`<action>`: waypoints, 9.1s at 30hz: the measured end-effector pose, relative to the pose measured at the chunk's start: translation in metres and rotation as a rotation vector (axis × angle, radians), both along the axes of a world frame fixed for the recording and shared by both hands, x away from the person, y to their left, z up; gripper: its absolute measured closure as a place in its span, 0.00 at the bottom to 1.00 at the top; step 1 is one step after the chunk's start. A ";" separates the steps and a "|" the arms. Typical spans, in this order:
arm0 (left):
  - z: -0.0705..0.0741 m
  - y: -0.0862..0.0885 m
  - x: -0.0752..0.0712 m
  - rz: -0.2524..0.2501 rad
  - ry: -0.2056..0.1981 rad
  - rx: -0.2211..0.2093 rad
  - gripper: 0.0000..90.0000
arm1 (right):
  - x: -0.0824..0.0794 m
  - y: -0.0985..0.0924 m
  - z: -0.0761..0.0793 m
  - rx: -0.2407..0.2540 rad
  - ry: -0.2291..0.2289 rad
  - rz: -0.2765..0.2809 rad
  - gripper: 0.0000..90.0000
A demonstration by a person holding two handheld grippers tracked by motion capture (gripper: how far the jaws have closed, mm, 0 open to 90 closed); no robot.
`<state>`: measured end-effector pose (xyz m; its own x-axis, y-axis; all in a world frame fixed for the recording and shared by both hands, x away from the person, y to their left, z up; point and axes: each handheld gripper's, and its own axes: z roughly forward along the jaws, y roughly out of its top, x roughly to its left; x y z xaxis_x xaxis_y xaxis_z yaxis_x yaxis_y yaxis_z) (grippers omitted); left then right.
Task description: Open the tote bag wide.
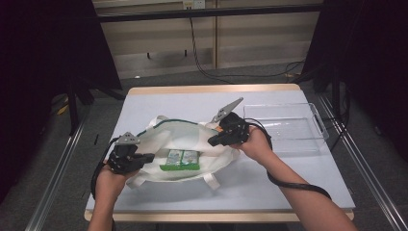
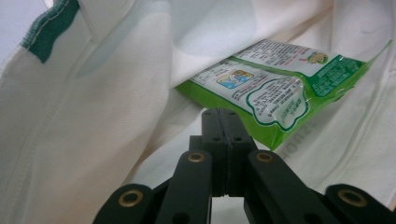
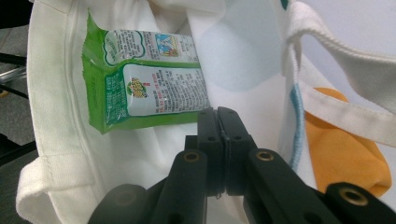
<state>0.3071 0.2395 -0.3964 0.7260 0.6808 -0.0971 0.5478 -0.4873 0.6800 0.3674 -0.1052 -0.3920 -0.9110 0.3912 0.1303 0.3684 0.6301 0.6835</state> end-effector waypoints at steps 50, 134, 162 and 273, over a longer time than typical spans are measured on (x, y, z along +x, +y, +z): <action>-0.025 0.027 -0.015 0.045 0.046 0.011 0.99 | 0.020 -0.009 -0.014 -0.040 0.018 -0.079 1.00; 0.015 0.009 -0.006 0.080 -0.028 -0.040 0.52 | -0.031 0.028 0.016 -0.036 -0.048 0.069 0.48; 0.010 -0.001 -0.001 0.077 -0.035 -0.004 0.31 | -0.041 0.047 0.011 -0.042 -0.040 0.133 0.46; 0.008 -0.047 -0.005 -0.112 -0.092 -0.008 0.80 | -0.031 0.070 0.021 -0.268 -0.098 0.117 0.61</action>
<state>0.3019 0.1921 -0.3886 0.8035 0.5945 -0.0318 0.4254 -0.5360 0.7292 0.3361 -0.0356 -0.3709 -0.9552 0.2911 -0.0537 0.2230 0.8269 0.5162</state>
